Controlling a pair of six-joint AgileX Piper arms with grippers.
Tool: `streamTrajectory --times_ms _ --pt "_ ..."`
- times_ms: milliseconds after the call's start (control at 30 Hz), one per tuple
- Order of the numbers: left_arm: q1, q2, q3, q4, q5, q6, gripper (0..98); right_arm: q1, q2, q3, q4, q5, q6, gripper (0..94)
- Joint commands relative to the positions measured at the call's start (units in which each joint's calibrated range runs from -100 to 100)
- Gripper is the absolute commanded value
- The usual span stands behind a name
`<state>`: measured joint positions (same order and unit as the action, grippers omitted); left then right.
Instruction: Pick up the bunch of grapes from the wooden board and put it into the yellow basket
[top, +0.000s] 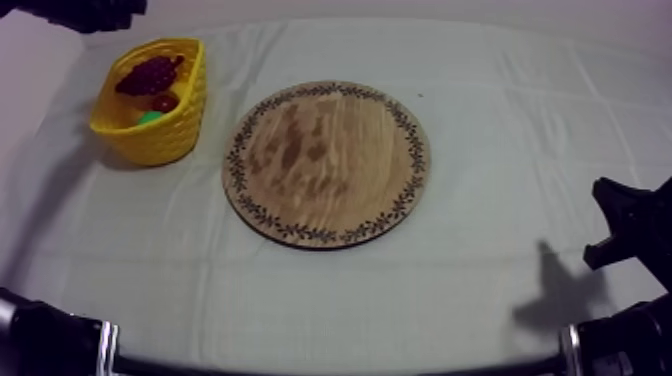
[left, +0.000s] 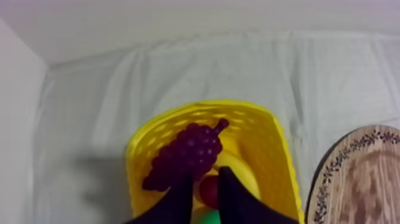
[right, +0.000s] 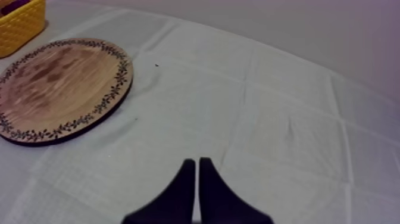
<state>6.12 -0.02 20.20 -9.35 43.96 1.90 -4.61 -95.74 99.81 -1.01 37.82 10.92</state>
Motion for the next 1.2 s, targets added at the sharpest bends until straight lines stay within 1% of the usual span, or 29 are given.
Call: streamTrajectory --times_ms 0,100,200,267,333,400,500,600,667,800,933,1033,1167 --pt "0.0 -7.8 5.5 -0.02 -1.6 -0.4 5.8 0.0 0.0 0.0 0.0 0.0 0.0 0.4" --pt "-0.1 -15.8 11.4 0.07 -3.1 -1.1 2.0 0.0 0.0 0.0 0.0 0.0 0.0 0.4" --pt "-0.4 -25.1 19.1 0.15 -6.2 -1.1 0.7 0.0 0.0 0.0 0.0 0.0 0.0 0.4" --pt "-1.2 -32.3 25.5 0.19 -10.3 -0.1 0.3 0.0 0.0 0.0 0.0 0.0 0.0 0.4" --pt "-2.5 -39.8 32.6 0.28 -15.0 1.7 0.2 0.0 0.0 0.0 0.0 0.0 0.0 0.4" --pt "-3.1 -47.4 38.9 0.23 -17.3 2.5 0.1 0.0 0.0 0.0 0.0 0.0 0.0 0.4" --pt "-3.4 -57.4 46.2 0.21 -16.5 2.4 0.0 0.0 0.0 0.0 0.0 0.0 0.0 0.4" --pt "-3.5 -64.6 52.1 0.39 -16.0 2.1 0.0 0.0 0.0 0.0 0.0 0.0 0.0 0.4" --pt "-3.8 -68.1 55.5 1.08 -16.3 1.2 0.0 0.0 0.0 0.0 0.0 0.0 0.0 0.4" --pt "-4.9 -74.3 61.9 3.27 -18.1 -1.2 0.0 0.0 0.0 0.0 0.0 0.0 0.0 0.4" --pt "-5.4 -80.4 67.7 4.63 -19.5 -2.5 0.0 0.0 0.0 0.0 0.0 0.0 0.0 0.4" --pt "-5.5 -84.3 71.3 5.12 -20.2 -3.0 0.0 0.0 0.0 0.0 0.0 0.0 0.0 0.4" --pt "-5.2 -88.8 74.5 5.31 -20.5 -3.1 0.0 0.0 0.0 0.0 0.0 0.0 0.0 0.4"
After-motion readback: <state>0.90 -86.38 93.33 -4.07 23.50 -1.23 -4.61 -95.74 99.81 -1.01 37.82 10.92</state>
